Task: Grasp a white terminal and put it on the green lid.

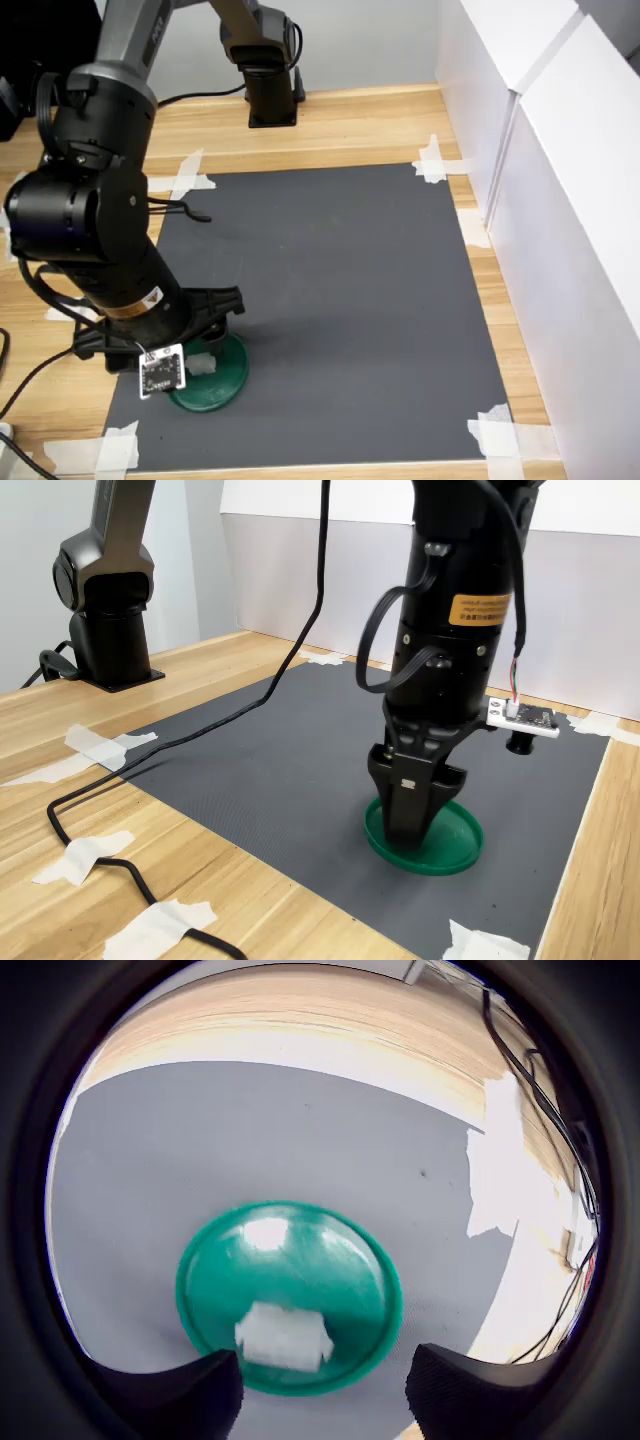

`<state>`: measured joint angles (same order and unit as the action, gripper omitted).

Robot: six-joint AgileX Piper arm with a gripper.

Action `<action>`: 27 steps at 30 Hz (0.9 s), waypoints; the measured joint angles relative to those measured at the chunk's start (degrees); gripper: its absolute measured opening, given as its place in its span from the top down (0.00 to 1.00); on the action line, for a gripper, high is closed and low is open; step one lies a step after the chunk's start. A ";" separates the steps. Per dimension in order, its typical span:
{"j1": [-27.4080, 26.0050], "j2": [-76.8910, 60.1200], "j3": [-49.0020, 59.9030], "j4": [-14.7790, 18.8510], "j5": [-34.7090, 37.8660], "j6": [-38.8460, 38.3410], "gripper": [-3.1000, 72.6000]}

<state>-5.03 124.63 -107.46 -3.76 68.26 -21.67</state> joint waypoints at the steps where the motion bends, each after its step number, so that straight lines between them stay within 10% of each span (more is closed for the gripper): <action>1: -0.05 -1.57 1.59 -0.18 -1.03 0.07 0.03; 7: -0.05 -13.77 15.12 0.79 -8.75 2.85 0.19; 15: -0.05 -38.44 39.54 3.76 -32.38 7.36 0.90; 27: -0.05 -80.57 79.82 4.80 -78.70 19.87 0.98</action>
<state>-5.08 44.06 -27.64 1.04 -10.43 -1.79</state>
